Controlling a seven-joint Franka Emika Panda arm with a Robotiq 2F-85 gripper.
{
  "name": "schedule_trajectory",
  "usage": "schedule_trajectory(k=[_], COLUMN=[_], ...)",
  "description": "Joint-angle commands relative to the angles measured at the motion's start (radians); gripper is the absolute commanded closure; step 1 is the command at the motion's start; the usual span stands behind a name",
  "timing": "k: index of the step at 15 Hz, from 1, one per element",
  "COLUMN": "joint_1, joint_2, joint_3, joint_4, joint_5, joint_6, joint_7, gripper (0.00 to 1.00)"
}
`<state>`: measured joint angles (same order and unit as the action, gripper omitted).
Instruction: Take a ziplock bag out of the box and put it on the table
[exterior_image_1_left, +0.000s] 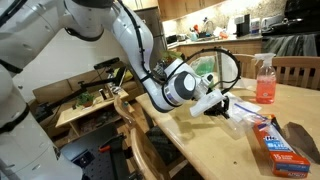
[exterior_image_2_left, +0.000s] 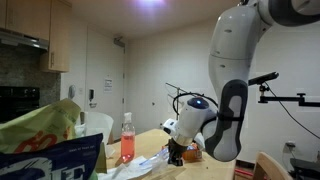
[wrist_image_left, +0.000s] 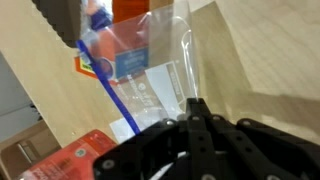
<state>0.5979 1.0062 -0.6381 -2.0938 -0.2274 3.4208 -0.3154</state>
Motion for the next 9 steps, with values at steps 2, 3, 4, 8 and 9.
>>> schedule_trajectory(k=[2,3,4,8,9], joint_1=[-0.21,-0.234,-0.213,-0.195,-0.185], joint_2=[-0.079,-0.076,-0.058,-0.041,-0.038], joint_3=[0.198,0.219,0.197,0.161,0.15], joint_4=[0.06,0.076,0.09,0.121,0.125], joint_5=[-0.172,-0.189,-0.185,-0.209,-0.217], joint_6=[-0.13,-0.17,-0.199,-0.251,-0.257], joint_7=[-0.151,-0.162,-0.156,-0.129,-0.125], gripper=[1.0,1.0,0.74,0.52,0.44])
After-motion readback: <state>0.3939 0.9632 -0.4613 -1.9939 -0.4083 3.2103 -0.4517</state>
